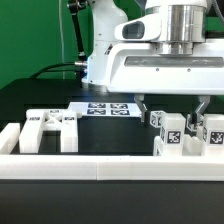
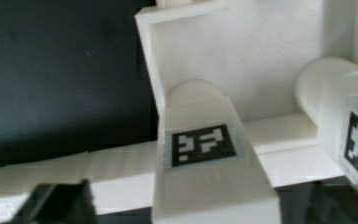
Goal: Assemble chair
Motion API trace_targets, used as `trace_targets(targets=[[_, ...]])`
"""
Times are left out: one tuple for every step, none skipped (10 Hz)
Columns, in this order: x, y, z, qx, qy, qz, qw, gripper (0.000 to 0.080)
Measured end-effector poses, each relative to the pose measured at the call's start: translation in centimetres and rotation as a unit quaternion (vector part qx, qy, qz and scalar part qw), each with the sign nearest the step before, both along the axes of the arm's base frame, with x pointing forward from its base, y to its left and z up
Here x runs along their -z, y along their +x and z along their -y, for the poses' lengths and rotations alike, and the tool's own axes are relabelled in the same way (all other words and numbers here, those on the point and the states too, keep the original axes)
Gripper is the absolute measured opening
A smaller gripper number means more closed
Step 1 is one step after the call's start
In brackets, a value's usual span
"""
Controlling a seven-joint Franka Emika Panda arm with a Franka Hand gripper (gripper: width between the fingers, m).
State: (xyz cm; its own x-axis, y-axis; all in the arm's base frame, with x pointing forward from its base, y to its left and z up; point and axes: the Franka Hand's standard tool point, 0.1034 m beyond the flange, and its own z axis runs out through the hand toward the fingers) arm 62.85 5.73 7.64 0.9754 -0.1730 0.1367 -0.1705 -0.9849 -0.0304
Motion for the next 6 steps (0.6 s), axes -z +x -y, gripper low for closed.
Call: trace_targets(targets=[[0.00,-0.01,0.00,0.001,0.000,0.000,1.000,0.0541],[0.01,-0.01,0.00,0.000,0.000,0.000,1.000,0.0353],[0.02,-0.02,0.00,0.001,0.000,0.000,1.000,0.0290],[0.02,-0.02,0.00,0.010,0.002,0.000,1.000,0.0290],[0.02,-0.03,-0.02,0.018,0.003,0.000,1.000,0.0290],[0.02,-0.03,-0.03,0.048,0.008,0.000,0.999,0.0290]])
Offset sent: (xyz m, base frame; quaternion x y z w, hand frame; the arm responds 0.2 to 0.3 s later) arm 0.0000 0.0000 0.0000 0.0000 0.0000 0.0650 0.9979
